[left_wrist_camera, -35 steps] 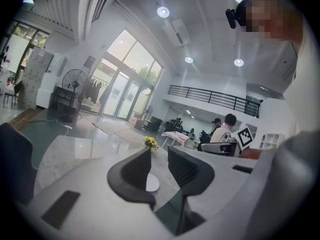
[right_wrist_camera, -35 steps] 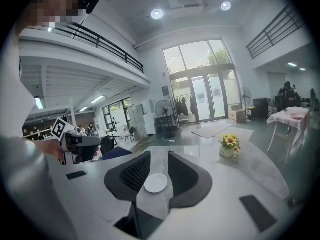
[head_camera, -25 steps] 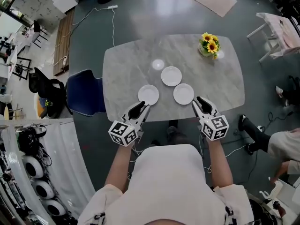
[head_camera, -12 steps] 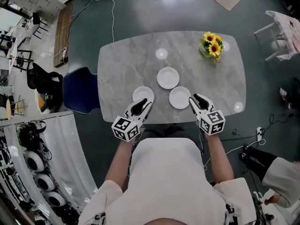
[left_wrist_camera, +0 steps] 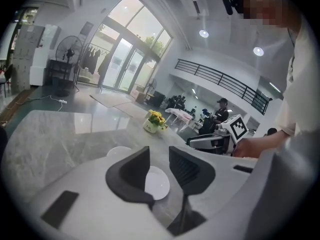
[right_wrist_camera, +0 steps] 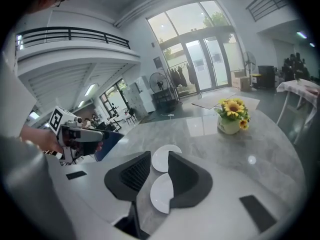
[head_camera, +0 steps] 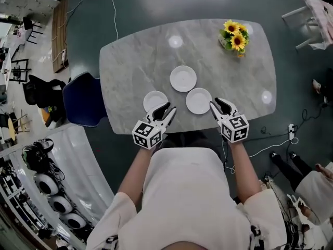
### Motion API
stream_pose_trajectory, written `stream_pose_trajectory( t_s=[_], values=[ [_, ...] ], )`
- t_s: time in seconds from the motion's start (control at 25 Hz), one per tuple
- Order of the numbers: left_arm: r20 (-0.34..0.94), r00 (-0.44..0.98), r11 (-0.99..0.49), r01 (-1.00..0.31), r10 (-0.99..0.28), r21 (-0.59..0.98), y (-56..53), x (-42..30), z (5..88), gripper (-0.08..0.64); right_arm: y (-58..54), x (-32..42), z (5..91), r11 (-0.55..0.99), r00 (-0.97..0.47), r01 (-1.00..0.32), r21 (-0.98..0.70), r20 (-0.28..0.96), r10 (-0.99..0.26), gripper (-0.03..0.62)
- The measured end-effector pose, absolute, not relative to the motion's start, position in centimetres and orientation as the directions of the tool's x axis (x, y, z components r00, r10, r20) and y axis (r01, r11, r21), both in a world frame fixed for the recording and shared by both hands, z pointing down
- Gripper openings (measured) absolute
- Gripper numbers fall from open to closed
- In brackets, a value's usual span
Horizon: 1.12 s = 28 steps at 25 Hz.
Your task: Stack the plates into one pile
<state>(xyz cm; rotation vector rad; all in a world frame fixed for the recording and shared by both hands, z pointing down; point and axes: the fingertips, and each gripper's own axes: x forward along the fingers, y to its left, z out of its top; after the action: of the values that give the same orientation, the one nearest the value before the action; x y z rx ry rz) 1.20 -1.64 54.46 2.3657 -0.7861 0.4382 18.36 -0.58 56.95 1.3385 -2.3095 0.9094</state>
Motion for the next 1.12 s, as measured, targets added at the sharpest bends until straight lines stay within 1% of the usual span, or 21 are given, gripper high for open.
stream_pose_trajectory(
  t_s=[0.36,0.64,0.88,1.12],
  values=[
    [0.530,0.784,-0.675,-0.583,-0.322,0.452,-3.5,3.9,61.6,0.127,-0.5,19.1,63.0,0.225,-0.434,-0.895,-0.386,0.632,-0.642,0.129],
    [0.598,0.776,-0.679,-0.551,-0.201,0.485,-2.3,5.8,67.9,0.129,1.5,19.8,68.5,0.153,-0.397,-0.911,-0.384,0.710,-0.582,0.129],
    [0.646,0.750,-0.634,-0.570,-0.143,0.522,-1.1,6.3,72.3,0.129,2.8,19.5,72.4,0.134,-0.397,-0.912,-0.387,0.757,-0.519,0.129],
    [0.699,0.708,-0.628,-0.591,-0.102,0.506,-0.6,7.2,76.2,0.132,3.6,19.9,76.5,0.096,-0.389,-0.915,-0.391,0.796,-0.464,0.129]
  ],
)
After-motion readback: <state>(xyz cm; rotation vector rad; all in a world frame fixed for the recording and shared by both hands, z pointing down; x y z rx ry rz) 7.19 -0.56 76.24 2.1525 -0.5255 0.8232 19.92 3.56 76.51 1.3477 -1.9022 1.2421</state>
